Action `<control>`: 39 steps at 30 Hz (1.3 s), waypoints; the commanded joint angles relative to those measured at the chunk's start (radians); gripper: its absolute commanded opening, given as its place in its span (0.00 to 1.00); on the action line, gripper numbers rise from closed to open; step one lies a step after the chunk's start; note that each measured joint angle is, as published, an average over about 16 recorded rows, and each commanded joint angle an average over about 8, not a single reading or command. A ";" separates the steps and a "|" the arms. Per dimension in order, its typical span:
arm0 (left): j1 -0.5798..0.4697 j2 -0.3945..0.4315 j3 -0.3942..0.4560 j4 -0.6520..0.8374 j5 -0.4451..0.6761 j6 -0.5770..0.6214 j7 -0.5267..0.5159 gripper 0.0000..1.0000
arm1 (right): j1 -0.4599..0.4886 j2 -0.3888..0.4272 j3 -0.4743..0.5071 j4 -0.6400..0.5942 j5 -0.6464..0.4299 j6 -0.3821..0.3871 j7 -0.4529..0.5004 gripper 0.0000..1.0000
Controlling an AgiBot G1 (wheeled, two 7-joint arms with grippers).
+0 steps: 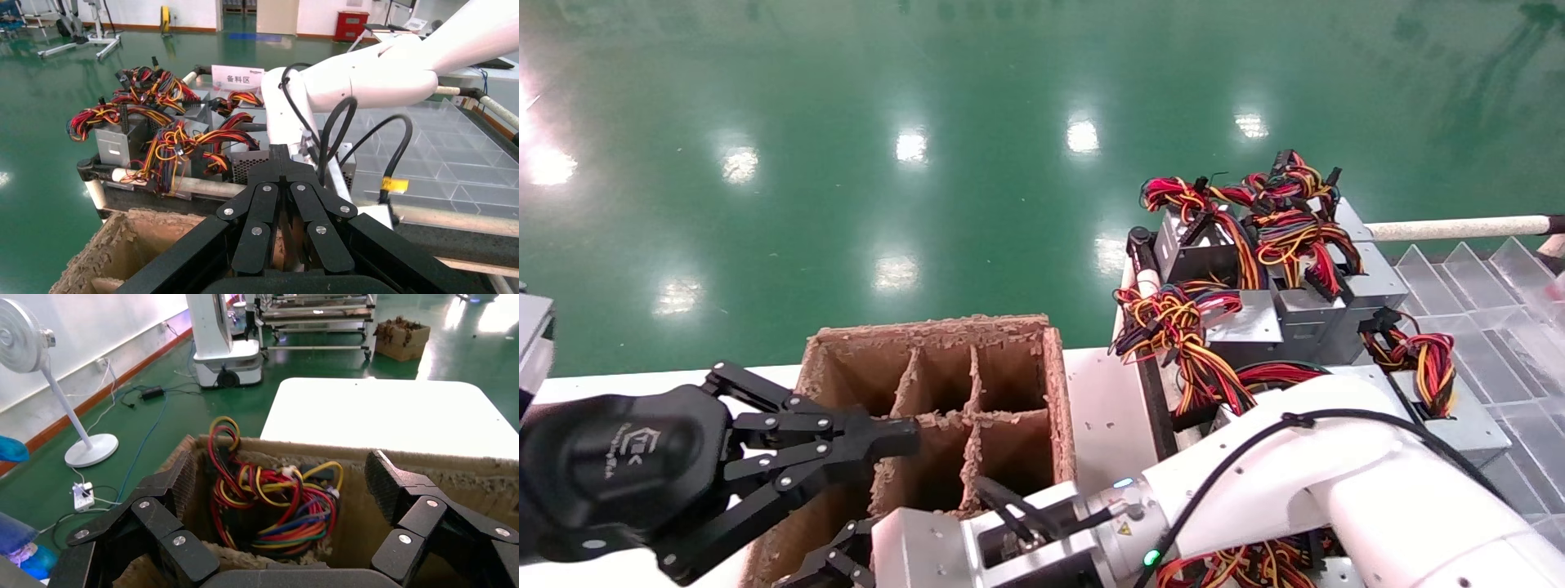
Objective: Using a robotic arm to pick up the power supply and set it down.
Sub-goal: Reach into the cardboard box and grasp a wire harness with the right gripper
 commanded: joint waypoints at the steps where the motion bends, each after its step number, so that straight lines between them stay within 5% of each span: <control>1: 0.000 0.000 0.000 0.000 0.000 0.000 0.000 0.00 | 0.011 -0.016 -0.012 -0.032 -0.005 0.002 -0.022 0.48; 4: 0.000 0.000 0.000 0.000 0.000 0.000 0.000 0.00 | 0.021 -0.025 -0.038 -0.057 0.000 0.008 -0.043 0.12; 7: 0.000 0.000 0.000 0.000 0.000 0.000 0.000 0.00 | 0.027 -0.030 -0.063 -0.073 0.013 0.013 -0.058 0.00; 39: 0.000 0.000 0.000 0.000 0.000 0.000 0.000 0.00 | 0.093 -0.032 -0.277 -0.150 0.157 0.061 -0.163 0.00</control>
